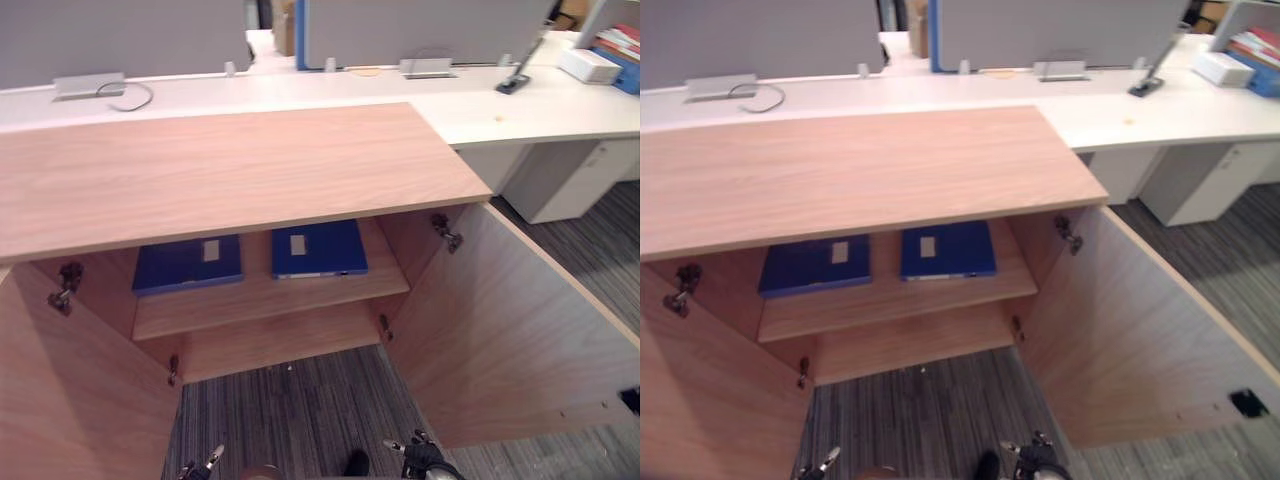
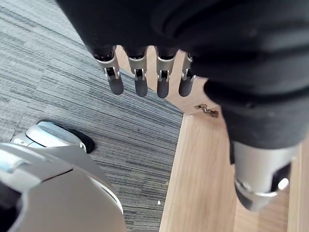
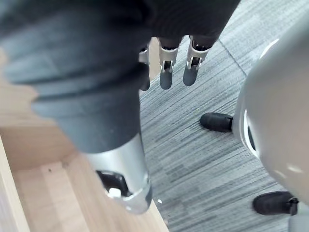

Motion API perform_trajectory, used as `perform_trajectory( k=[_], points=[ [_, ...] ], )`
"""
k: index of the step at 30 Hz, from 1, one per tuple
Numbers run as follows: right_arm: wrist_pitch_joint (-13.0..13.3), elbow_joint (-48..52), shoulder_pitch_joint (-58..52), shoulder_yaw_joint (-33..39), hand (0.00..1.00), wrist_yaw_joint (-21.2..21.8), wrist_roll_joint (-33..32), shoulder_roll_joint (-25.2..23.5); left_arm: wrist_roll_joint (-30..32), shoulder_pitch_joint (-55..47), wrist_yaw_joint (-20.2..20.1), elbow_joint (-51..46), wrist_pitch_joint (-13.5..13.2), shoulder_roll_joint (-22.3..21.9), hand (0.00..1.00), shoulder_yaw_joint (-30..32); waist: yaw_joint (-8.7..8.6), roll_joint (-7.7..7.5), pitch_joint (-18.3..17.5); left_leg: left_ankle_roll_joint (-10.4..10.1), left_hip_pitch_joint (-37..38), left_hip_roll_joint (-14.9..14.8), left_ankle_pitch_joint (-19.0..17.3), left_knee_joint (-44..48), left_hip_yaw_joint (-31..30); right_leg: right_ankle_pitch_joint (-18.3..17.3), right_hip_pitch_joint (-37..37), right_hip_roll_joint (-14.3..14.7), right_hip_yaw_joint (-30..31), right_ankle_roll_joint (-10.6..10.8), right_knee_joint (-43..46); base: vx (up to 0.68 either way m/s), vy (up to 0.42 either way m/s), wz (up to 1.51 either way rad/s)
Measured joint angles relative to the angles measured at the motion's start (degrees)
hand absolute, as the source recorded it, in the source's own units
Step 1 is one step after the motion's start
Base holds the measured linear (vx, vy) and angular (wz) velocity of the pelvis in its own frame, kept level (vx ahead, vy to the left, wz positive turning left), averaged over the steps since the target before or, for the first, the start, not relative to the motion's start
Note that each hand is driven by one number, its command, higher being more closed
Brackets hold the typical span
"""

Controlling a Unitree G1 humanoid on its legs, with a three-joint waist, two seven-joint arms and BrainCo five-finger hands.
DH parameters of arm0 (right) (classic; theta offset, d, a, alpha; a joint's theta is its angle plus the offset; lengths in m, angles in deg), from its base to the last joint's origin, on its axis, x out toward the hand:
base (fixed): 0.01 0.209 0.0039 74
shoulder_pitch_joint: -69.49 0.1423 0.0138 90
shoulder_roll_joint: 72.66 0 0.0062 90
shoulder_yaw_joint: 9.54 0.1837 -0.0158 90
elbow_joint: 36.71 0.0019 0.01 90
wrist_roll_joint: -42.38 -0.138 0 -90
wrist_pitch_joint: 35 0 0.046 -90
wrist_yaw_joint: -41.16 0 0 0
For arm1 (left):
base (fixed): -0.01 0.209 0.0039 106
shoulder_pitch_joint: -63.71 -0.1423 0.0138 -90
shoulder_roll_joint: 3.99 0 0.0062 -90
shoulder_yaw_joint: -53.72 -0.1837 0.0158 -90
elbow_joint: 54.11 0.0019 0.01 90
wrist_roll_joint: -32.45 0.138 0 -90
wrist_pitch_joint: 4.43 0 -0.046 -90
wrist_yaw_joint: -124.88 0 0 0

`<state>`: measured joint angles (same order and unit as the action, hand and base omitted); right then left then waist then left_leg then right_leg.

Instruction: Walk over to the cabinet, pick up the folder, carry it to the office cabinet, place the folder inside the office cabinet, then close the office cabinet door

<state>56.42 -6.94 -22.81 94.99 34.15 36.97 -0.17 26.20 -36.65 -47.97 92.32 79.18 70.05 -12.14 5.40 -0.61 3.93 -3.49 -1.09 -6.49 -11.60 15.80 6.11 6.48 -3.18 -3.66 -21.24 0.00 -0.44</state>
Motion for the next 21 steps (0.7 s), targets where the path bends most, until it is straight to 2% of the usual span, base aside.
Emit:
perform_trajectory(
  k=[5, 9, 11, 16, 18, 19, 20, 21],
  points=[
    [-0.33, 2.98, -1.91, 3.57, 0.0, -1.07, -1.76, -1.1, 1.51, 0.48, 0.21, -0.22, -0.1, 0.38, 0.0, -2.74, -0.53, 0.08, -2.43, 1.45, 0.2, 1.94, 0.04, -1.72, 6.69, 3.62, -2.44, -1.21, 5.95, 1.19, -3.26, -0.09, 0.138, -0.57],
    [-0.35, 4.0, -2.02, 6.68, 0.0, -1.99, -3.57, -2.15, 4.17, 2.21, 0.22, -0.26, -0.16, 0.96, 0.0, -5.74, -1.43, 0.0, -2.56, 2.14, 1.11, 2.74, 0.72, -3.06, 7.76, 4.46, -2.66, -1.69, 7.02, 1.35, -3.58, -0.04, 0.066, -0.18],
    [-0.36, 4.04, -2.11, 6.89, 0.0, -2.19, -4.69, -2.2, 4.48, 3.19, 0.21, -0.17, -0.12, -0.36, 0.0, -7.27, -1.51, 0.0, -2.54, 2.13, 3.22, 2.76, 0.69, -3.7, 9.27, 4.57, -1.62, -1.46, 8.27, 1.33, -3.48, -0.01, 0.044, -0.28],
    [-0.34, 4.85, -1.93, 6.78, 0.0, -2.26, -4.7, -2.54, 5.72, 3.39, 0.31, -0.01, -0.06, -1.19, 0.0, -6.9, -1.94, 0.19, -2.2, 2.19, 5.61, 2.54, 0.27, -4.4, 12.85, 4.49, -1.68, -0.82, 10.95, 1.32, -2.5, -0.04, 0.025, -0.34],
    [-0.55, 5.8, -1.98, 6.95, 0.0, -2.25, -4.6, -2.76, 5.56, 3.41, 0.36, -0.21, -0.04, -1.64, 0.0, -5.38, -1.93, 0.38, -1.53, 2.33, 6.27, 2.0, 0.34, -4.62, 14.7, 1.67, -2.0, -1.54, 5.99, -0.01, -0.74, -0.04, -0.014, -0.37],
    [-0.88, 6.2, -1.58, 8.2, 0.0, -2.24, -4.48, -2.6, 5.17, 3.13, 0.47, -0.45, 0.1, -2.89, 0.0, -3.03, -1.54, 1.6, -1.64, 2.31, 6.45, 0.42, 0.54, -5.22, 16.4, -2.18, -3.39, -3.67, -4.27, -2.91, 4.1, 0.02, -0.01, -0.53],
    [-0.95, 6.24, -1.21, 8.45, 0.0, -2.25, -4.47, -2.63, 4.92, 2.93, 0.59, -0.75, 0.23, -3.51, 0.0, -1.9, -1.13, 1.92, -1.6, 2.22, 6.9, -0.31, 0.62, -5.31, 17.43, -3.91, -4.24, -5.65, -9.18, -3.54, 7.65, 0.12, -0.011, -0.83],
    [-1.25, 6.25, -1.08, 8.52, 0.0, -2.26, -4.2, -2.62, 4.57, 2.94, 0.76, -0.9, 0.24, -3.95, 0.0, -0.49, -0.7, 1.87, -1.46, 2.14, 7.39, -1.02, 0.58, -5.09, 19.44, -6.0, -5.0, -9.8, -16.69, -3.92, 15.07, 0.15, -0.013, -0.83]
  ],
)
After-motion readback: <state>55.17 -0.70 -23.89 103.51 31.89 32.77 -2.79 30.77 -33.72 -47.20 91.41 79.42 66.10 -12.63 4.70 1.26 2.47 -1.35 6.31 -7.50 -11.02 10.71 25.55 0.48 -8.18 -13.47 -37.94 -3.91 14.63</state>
